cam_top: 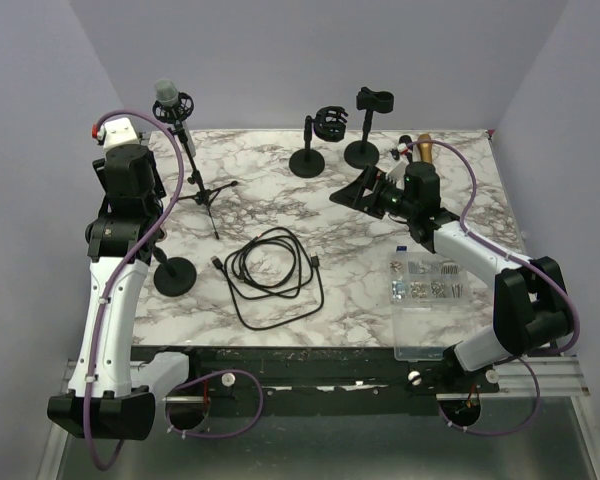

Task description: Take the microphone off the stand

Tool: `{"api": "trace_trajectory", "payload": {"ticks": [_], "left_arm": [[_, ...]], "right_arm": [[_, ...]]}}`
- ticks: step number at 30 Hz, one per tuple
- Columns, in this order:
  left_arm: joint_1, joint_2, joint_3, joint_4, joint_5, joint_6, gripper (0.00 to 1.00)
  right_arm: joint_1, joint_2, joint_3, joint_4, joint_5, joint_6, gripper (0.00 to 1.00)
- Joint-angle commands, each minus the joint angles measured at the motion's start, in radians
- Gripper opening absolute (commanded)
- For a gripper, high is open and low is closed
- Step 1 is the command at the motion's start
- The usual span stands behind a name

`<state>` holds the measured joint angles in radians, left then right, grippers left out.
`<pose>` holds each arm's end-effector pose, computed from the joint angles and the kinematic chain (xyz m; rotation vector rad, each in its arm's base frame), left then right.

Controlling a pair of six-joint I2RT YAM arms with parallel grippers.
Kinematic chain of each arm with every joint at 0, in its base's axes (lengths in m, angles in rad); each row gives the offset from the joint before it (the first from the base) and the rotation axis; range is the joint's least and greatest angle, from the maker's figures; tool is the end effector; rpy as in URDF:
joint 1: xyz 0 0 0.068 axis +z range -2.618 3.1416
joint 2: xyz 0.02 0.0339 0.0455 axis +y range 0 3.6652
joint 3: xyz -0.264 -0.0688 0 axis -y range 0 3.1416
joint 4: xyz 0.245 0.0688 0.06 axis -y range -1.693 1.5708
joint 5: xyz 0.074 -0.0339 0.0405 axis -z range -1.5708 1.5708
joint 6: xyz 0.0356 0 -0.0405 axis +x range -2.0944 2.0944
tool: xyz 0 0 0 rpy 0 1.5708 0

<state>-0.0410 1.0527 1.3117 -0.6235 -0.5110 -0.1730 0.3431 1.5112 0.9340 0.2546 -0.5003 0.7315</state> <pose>0.2094 0.0088 0.4262 -0.4595 1.8457 0.3485 0.3164 0.1312 0.2603 0.0250 2.0378 1.1787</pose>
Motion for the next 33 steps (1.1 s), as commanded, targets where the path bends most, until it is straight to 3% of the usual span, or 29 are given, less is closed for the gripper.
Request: {"api": "trace_trajectory", "payload": {"ticks": [1,16,33], "left_arm": [[0.004,-0.029,-0.004,0.020,-0.025,0.029,0.33],[0.004,-0.081,0.054,-0.014,0.010,0.090,0.07],[-0.014,-0.183,0.090,0.005,0.240,0.168,0.00]], "right_arm": [[0.004,0.007,-0.009,-0.018,-0.004,-0.016,1.00],[0.004,0.008,-0.014,-0.032,-0.001,-0.019,1.00],[0.005,0.007,-0.021,-0.039,-0.001,-0.019,1.00]]}}
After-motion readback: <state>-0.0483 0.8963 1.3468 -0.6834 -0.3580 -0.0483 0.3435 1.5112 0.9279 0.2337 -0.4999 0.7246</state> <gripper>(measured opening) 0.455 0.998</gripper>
